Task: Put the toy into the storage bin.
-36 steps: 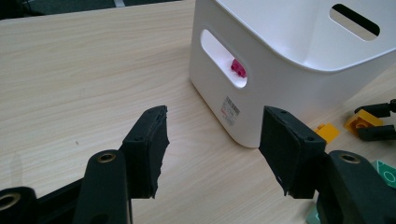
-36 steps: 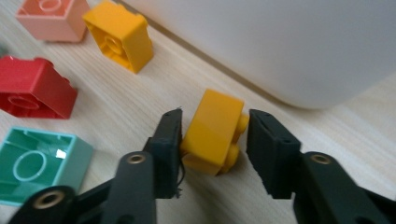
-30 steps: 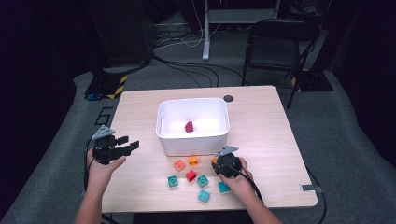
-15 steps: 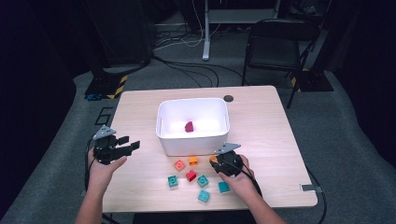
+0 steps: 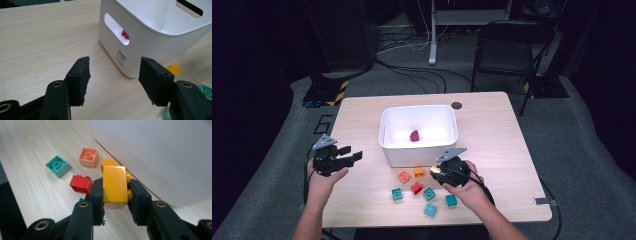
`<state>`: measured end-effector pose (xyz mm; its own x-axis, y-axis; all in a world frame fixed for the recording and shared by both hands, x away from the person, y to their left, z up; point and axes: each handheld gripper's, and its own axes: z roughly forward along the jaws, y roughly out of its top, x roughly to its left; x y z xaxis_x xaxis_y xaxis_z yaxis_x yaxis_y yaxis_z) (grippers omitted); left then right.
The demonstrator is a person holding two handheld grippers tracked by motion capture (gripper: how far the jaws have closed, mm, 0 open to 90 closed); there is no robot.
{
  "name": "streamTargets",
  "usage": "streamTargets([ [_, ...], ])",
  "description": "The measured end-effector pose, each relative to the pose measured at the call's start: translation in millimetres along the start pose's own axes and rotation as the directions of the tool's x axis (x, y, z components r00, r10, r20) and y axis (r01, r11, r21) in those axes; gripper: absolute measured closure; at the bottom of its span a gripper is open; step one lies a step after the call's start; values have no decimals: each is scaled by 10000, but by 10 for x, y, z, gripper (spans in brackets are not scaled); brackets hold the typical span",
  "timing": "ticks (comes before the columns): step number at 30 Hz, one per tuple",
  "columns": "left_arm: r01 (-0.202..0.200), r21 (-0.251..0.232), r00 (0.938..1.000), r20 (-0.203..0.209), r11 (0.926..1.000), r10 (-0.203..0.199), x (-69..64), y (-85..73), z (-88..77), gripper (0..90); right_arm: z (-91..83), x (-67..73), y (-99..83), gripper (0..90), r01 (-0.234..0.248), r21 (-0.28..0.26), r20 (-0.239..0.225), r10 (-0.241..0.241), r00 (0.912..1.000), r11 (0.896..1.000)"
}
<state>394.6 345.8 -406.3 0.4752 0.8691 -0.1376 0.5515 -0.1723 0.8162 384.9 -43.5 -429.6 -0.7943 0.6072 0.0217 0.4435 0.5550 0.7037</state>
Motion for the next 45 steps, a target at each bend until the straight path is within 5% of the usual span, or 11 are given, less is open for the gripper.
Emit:
streamTargets([
  [10,-76,2,10000,20,10000,76,-14,9,6,416,-328,-60,316,670,134,-233,-238,-139,9996,9996],
  [20,-10,-21,10000,7,10000,10,3,8,-2,417,-595,-226,699,670,124,-1025,-141,-139,9998,9947],
  [33,-49,3,10000,52,10000,49,-13,8,17,417,-543,-579,1140,670,-36,-1313,281,74,9996,9913],
  [45,-44,-35,10000,78,10000,45,-2,12,8,417,-357,-822,1279,670,-602,-1312,525,676,9963,9895],
])
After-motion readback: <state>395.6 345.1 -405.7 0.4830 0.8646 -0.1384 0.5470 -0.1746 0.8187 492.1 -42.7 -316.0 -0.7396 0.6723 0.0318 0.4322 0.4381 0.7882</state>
